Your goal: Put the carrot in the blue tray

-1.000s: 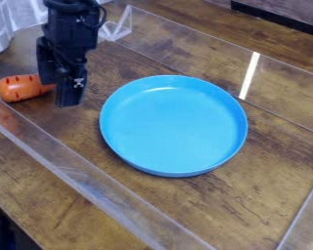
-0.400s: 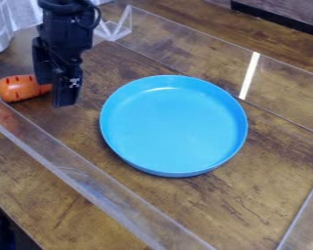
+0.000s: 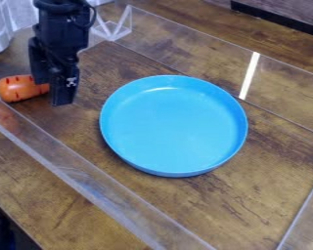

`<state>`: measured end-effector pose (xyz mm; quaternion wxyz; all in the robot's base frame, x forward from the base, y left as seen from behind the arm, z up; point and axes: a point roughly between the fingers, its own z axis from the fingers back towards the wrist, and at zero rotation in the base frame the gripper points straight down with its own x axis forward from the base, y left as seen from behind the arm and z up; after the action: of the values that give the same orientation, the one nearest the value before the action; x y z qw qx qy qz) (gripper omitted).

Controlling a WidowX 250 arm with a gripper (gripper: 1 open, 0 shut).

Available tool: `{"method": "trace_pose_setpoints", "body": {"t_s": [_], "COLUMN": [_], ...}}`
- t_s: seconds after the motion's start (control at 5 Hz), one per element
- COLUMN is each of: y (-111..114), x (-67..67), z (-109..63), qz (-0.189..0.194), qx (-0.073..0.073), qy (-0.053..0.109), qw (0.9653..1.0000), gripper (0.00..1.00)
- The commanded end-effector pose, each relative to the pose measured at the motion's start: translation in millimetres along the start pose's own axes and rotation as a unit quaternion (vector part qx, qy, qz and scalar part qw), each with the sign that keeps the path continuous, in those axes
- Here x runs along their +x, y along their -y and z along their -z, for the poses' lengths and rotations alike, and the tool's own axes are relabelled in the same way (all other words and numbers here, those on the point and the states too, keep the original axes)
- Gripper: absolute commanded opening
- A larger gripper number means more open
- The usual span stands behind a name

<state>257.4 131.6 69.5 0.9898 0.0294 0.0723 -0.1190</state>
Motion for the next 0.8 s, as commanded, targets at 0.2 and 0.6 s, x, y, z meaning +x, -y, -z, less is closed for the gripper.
{"method": "trace_pose_setpoints", "body": {"t_s": [0.2,0.6], "y": [-11.8,-16.4], "x": [-4.5,-3.3], "z": [-10.6,-11.7], "qz": [-0.023,-0.032], "qx": [0.009,0.006], "qy": [0.027,0.041], "qw": [0.9993,0.9986], "gripper": [1.00,1.00]}}
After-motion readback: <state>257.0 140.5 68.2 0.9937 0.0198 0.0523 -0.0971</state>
